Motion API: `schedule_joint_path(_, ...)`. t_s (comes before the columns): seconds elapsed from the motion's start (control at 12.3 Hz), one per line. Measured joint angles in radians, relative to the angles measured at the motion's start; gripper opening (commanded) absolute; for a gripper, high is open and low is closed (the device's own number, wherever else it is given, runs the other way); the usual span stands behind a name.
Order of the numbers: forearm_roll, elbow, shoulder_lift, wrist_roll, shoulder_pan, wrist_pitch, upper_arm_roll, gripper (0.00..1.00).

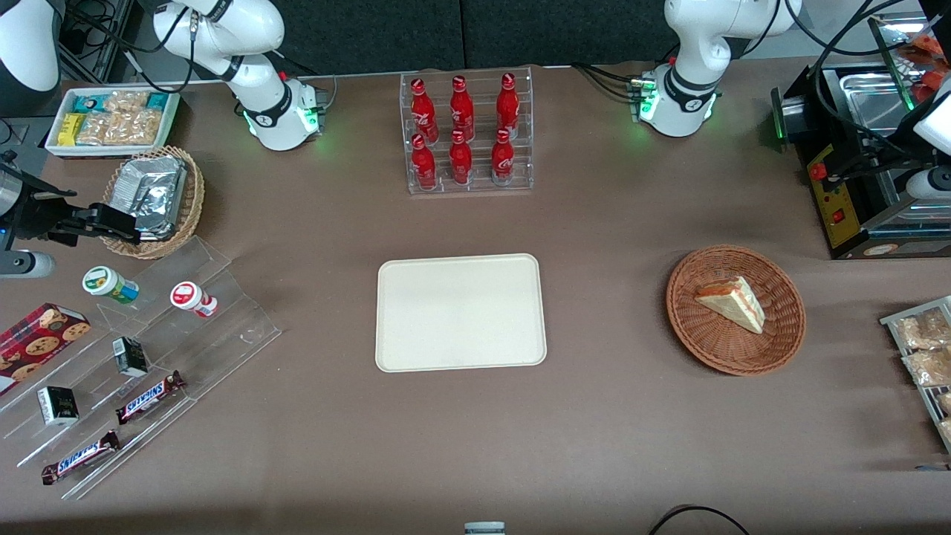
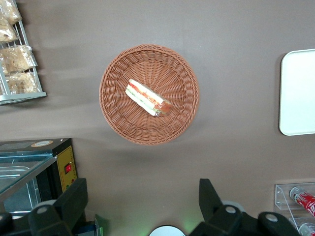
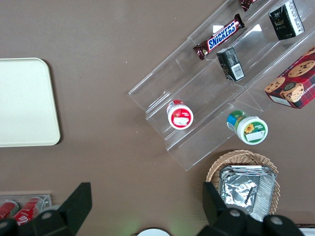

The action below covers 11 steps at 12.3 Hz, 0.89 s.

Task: Place sandwich from basket to tray
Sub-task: 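Move the left gripper over the sandwich in the wicker basket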

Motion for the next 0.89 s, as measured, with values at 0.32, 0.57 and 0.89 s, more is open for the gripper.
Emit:
schedule_joint_path(0.32, -0.001, 0.000, 0.005, -0.012, 0.000, -0.011, 0.000, 1.00)
schedule_joint_path(0.57, -0.002, -0.008, 0.058, -0.265, 0.000, -0.061, -0.001, 1.00)
schedule_joint_path(0.89, -0.005, -0.090, 0.194, -0.538, 0.000, 0.089, -0.005, 1.00)
